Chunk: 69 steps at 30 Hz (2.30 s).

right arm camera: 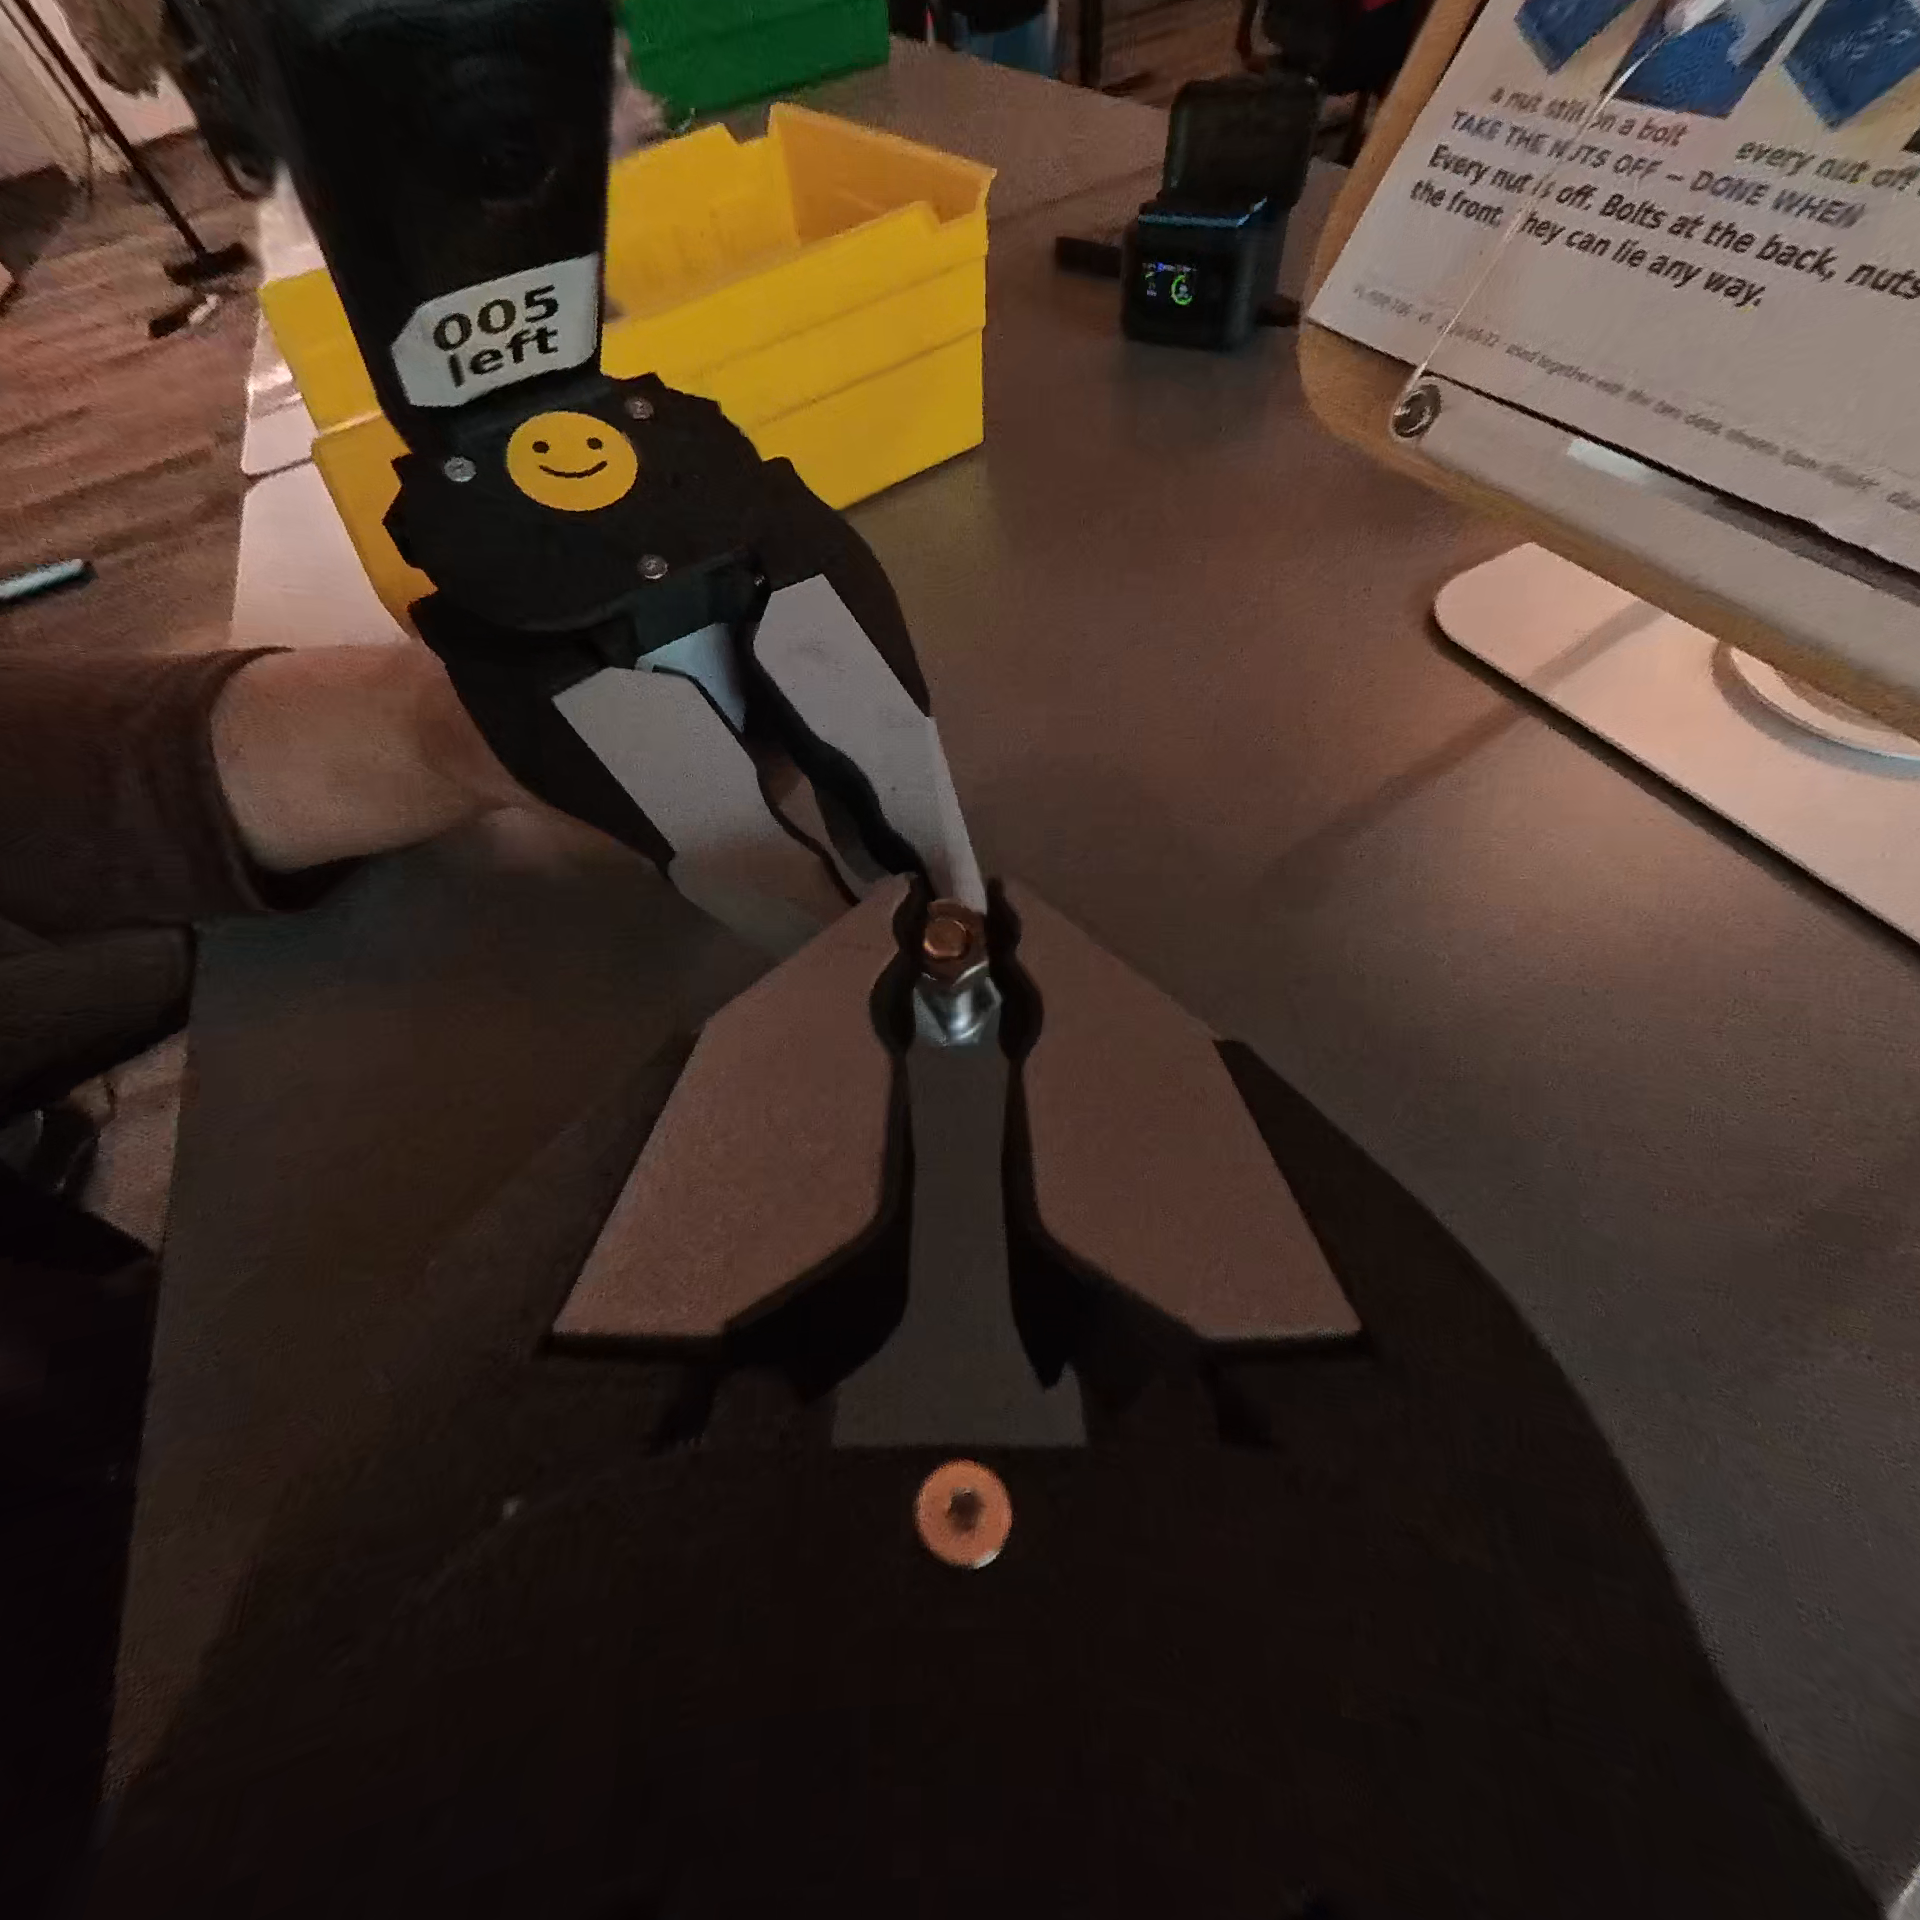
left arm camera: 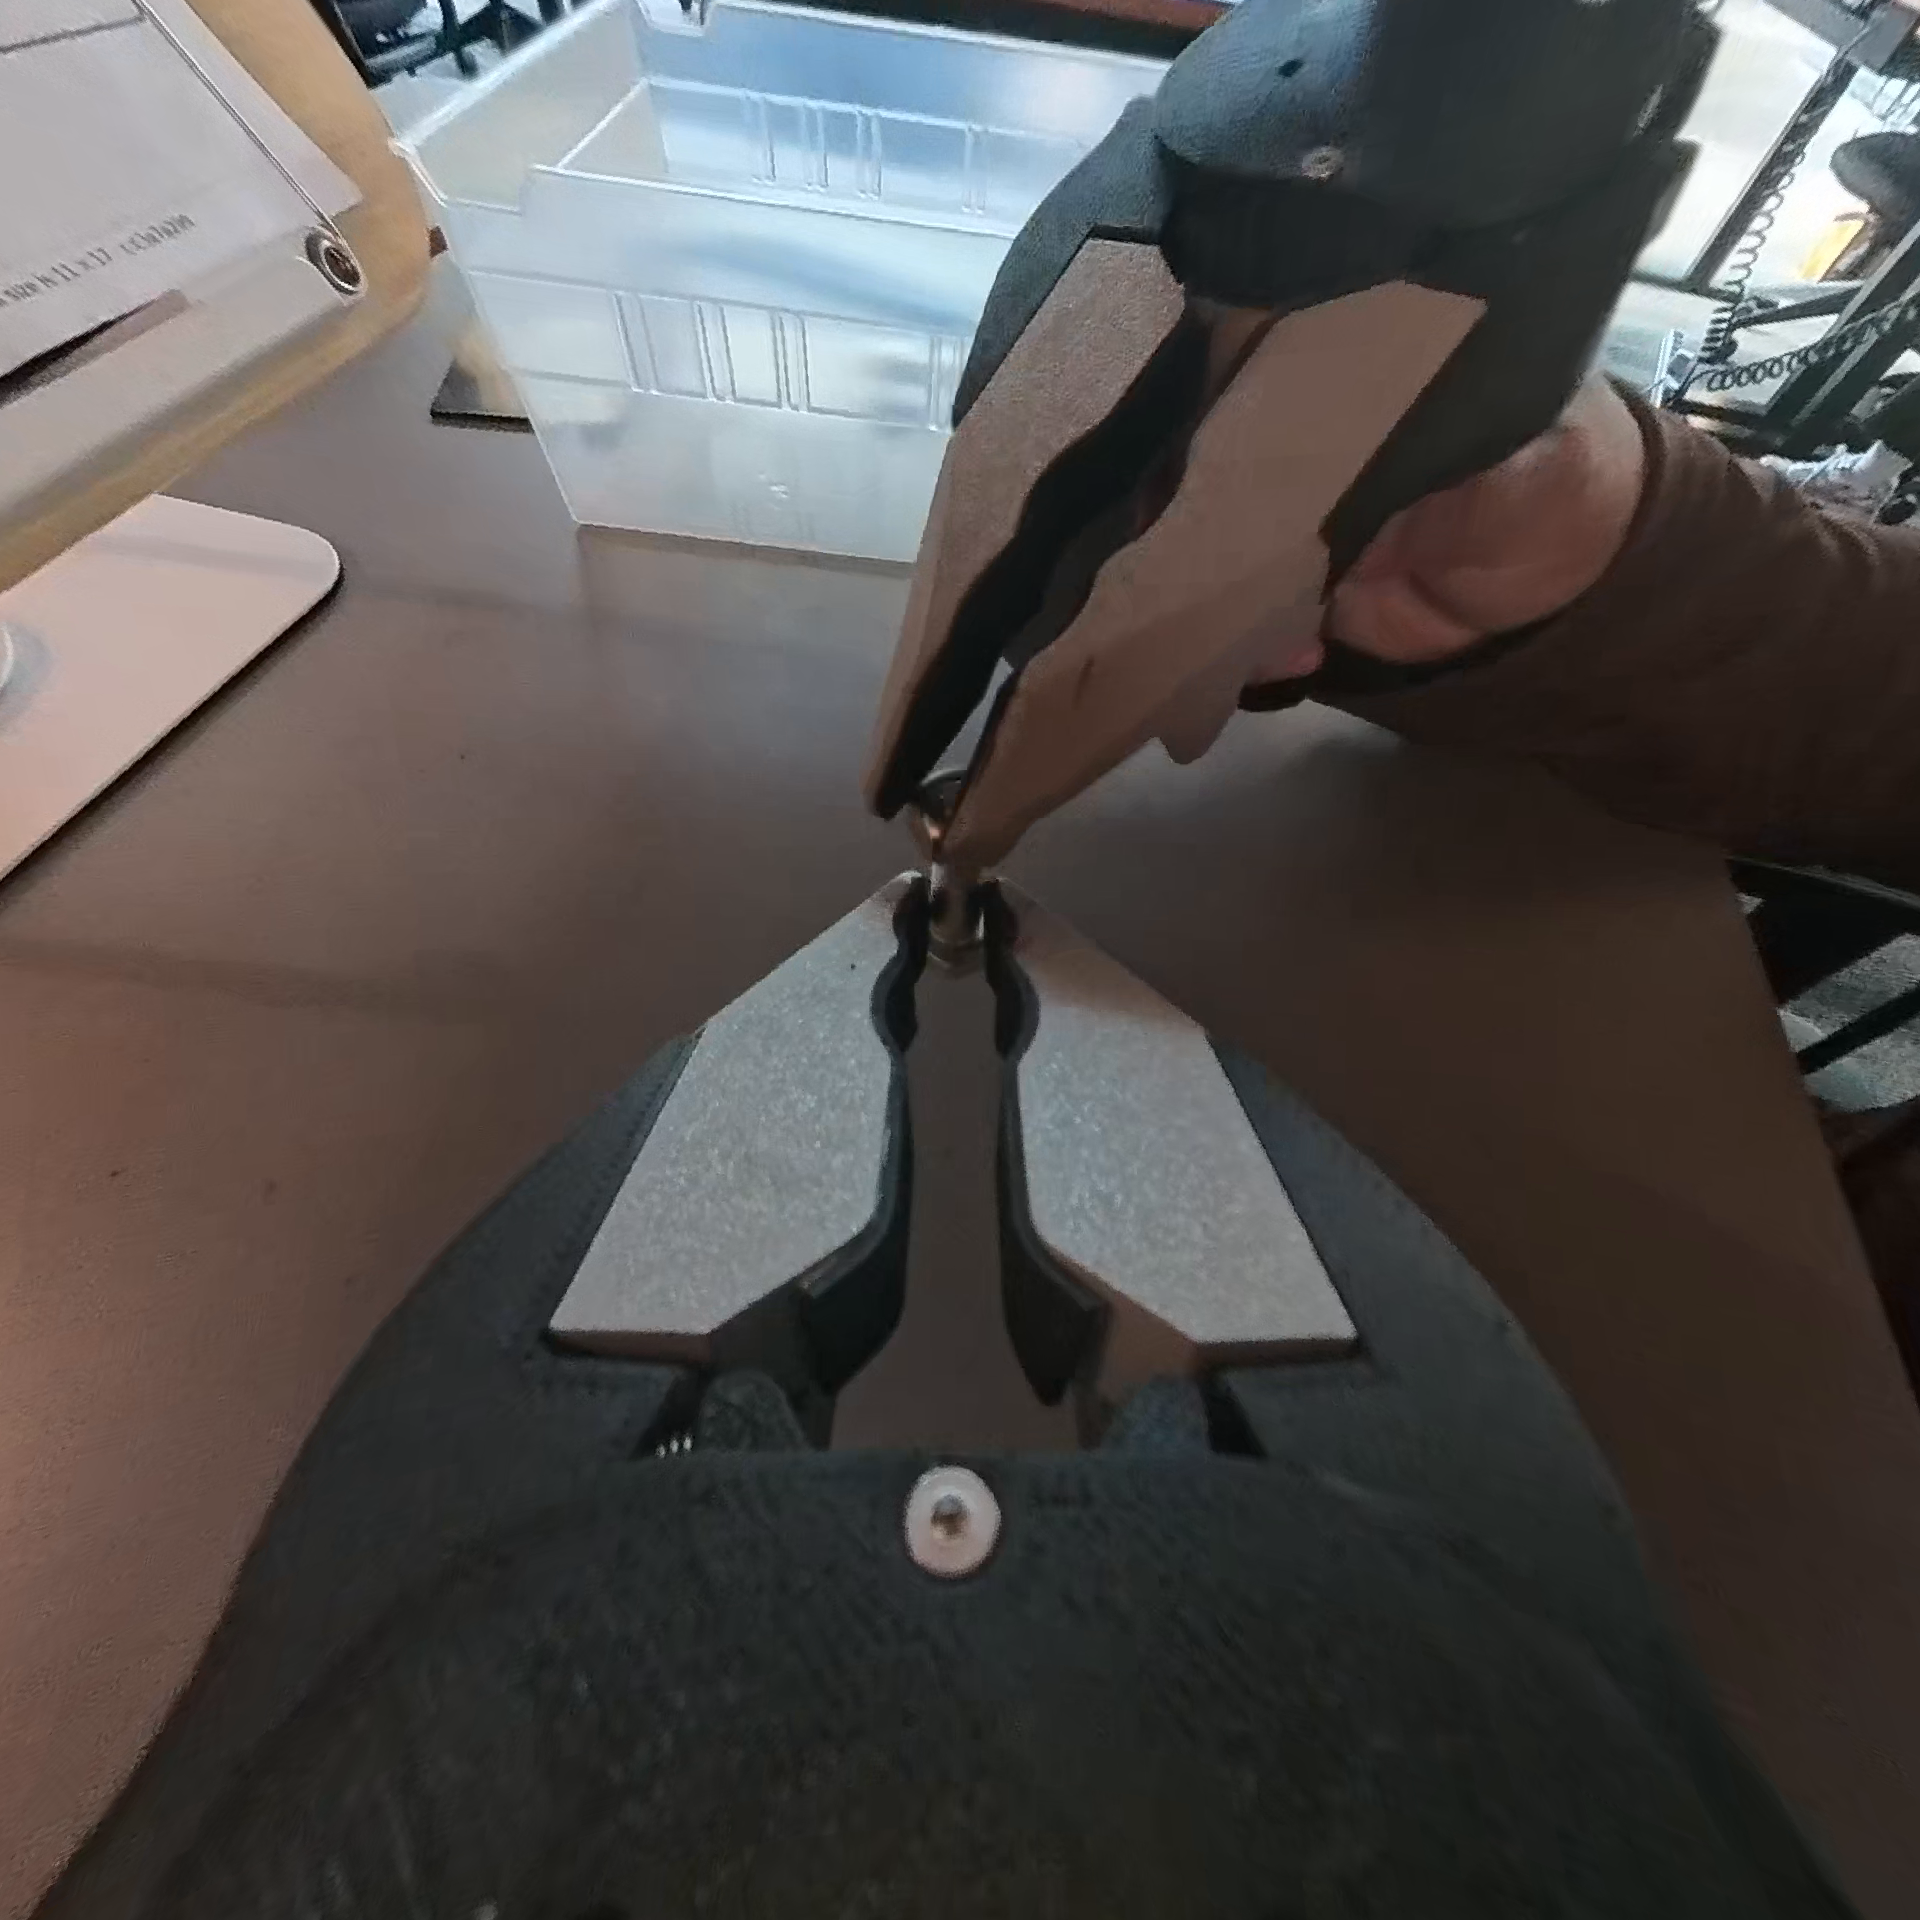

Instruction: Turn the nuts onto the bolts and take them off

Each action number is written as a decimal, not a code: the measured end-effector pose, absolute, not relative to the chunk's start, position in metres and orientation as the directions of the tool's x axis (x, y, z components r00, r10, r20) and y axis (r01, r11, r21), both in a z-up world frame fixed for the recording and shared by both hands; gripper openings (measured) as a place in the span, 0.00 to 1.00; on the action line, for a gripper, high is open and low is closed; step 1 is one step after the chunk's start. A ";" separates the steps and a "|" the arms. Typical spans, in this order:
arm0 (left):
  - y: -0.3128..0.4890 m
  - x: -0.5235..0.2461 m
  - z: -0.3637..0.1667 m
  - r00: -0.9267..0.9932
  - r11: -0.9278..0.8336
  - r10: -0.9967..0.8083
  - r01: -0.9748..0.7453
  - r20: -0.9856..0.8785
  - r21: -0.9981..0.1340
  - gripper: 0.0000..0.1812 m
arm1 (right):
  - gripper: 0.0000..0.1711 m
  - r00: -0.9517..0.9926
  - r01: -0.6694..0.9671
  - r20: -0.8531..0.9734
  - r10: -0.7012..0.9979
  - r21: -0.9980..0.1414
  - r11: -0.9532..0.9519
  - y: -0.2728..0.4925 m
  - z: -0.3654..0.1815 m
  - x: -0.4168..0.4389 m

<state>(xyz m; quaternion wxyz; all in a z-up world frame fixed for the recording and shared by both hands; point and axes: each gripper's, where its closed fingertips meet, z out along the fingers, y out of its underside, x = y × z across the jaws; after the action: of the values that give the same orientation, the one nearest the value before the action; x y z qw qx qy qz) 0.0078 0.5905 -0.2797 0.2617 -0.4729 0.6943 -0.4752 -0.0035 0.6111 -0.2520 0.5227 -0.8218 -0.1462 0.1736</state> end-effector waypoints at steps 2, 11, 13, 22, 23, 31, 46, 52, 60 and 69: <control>0.595 0.008 -0.278 -0.399 0.103 -0.914 -0.403 0.073 -0.910 0.05 | 0.03 0.906 0.022 -0.148 0.397 -0.920 -0.392 0.612 -0.247 0.004; 0.593 0.007 -0.269 -0.409 0.087 -0.909 -0.367 0.076 -0.926 0.04 | 0.09 0.877 0.012 -0.185 0.444 -0.914 -0.404 0.609 -0.247 -0.003; 0.594 0.007 -0.271 -0.405 0.086 -0.911 -0.373 0.078 -0.924 0.05 | 0.08 0.881 0.020 -0.178 0.439 -0.912 -0.409 0.610 -0.249 -0.004; 0.596 0.012 -0.271 -0.382 0.042 -0.918 -0.364 0.109 -0.930 0.05 | 0.08 0.904 0.041 -0.140 0.404 -0.912 -0.409 0.610 -0.248 0.002; 0.596 0.011 -0.270 -0.386 0.036 -0.915 -0.364 0.116 -0.931 0.05 | 0.08 0.903 0.038 -0.144 0.406 -0.913 -0.407 0.610 -0.247 0.002; 0.601 0.008 -0.263 -0.377 0.045 -0.921 -0.350 0.096 -0.936 0.04 | 0.18 0.880 -0.022 -0.193 0.434 -0.930 -0.368 0.611 -0.239 -0.006; 0.617 0.010 -0.262 -0.316 -0.048 -0.934 -0.354 0.168 -0.934 0.05 | 0.24 0.877 0.077 -0.102 0.470 -0.935 -0.347 0.609 -0.240 -0.014; 0.622 0.006 -0.253 -0.330 -0.023 -0.935 -0.313 0.131 -0.949 0.04 | 0.39 0.879 0.006 -0.151 0.452 -0.945 -0.328 0.613 -0.233 -0.009; 0.636 0.009 -0.254 -0.243 -0.053 -0.961 -0.315 0.134 -0.948 0.04 | 0.02 0.751 -0.027 -0.237 0.616 -0.943 -0.331 0.590 -0.223 -0.031; 0.603 0.003 -0.244 -0.416 -0.014 -0.900 -0.274 0.131 -0.962 0.04 | 0.32 0.828 -0.123 -0.253 0.500 -0.953 -0.278 0.606 -0.214 -0.006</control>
<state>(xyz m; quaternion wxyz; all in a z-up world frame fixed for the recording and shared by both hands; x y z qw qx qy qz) 0.0030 0.6025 -0.2441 0.2869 -0.4578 0.6410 -0.5452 -0.0056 0.6056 -0.2143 0.5877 -0.7542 -0.1249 0.2649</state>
